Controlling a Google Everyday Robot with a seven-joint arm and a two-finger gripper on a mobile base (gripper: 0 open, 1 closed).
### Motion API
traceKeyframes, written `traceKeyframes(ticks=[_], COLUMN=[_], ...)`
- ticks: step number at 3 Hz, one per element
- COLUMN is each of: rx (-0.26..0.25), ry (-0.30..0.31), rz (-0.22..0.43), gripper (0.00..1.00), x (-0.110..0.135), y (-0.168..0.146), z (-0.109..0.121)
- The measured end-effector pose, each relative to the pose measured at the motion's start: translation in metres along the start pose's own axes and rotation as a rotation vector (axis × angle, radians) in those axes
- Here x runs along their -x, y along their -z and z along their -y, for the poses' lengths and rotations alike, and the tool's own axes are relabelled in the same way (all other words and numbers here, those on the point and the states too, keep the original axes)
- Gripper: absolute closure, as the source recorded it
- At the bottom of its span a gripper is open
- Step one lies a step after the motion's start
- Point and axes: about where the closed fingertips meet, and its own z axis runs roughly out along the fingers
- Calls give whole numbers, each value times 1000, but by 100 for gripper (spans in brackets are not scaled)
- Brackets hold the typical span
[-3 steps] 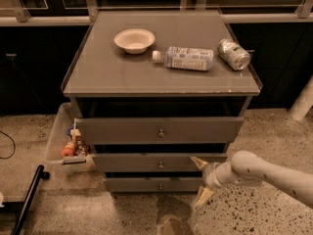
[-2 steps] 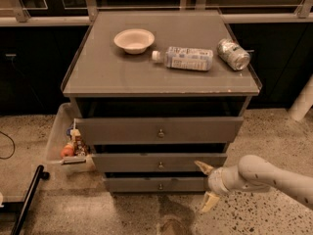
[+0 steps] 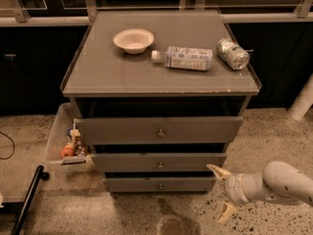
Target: Close middle drawer
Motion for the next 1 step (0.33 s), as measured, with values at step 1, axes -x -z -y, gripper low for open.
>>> traceKeyframes(ticks=[1], rx=[2], ry=[-3], rz=[0], gripper=[0], x=[-1], y=[-1], z=[-1])
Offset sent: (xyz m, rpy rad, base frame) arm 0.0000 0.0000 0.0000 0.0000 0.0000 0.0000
